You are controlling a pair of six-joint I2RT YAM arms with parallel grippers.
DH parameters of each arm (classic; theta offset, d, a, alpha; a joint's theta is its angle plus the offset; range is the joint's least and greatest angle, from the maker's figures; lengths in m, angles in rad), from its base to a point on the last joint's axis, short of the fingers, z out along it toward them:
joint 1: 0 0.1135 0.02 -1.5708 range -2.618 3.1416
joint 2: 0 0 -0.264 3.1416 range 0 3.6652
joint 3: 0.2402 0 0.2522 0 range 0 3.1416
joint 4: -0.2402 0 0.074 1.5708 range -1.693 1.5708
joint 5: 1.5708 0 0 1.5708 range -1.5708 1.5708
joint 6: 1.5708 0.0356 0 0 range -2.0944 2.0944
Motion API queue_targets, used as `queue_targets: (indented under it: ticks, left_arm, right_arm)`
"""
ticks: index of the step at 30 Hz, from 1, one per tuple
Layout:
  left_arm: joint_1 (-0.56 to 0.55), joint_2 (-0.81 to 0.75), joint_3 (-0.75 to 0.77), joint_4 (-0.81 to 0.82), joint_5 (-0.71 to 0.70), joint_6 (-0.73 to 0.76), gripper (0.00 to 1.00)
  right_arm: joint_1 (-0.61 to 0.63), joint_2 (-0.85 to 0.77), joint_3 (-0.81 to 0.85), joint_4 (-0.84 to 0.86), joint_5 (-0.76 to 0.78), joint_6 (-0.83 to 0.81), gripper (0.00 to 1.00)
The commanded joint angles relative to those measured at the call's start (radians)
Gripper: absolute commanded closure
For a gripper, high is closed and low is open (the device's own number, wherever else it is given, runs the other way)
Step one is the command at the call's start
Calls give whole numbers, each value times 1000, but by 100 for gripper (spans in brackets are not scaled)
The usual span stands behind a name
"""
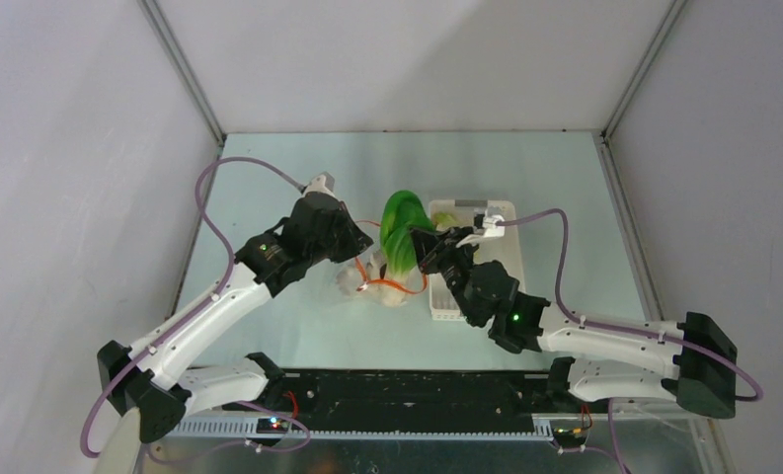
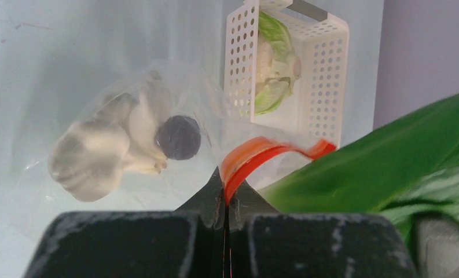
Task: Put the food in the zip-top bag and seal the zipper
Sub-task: Place the fake vegetable in the zipper food storage bag.
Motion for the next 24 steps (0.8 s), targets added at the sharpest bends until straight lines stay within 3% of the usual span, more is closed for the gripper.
queue_targets:
  ticks: [1,6,13,24]
  left_arm:
    - [-10,-48,-33,37,-13,-84,100]
    - [-38,-79,-64,32,18,-156,100]
    - [-69,-71,-86,90,51,-223,100]
    - [-66,-114,-77,90,15,-241,100]
  right_arm:
    - [-6,18,3,130,286,105,100]
    - [-10,87,87,128,404,88,100]
    - [1,149,117,122,443,145,100]
    - [74,140,38,292,279,-42,100]
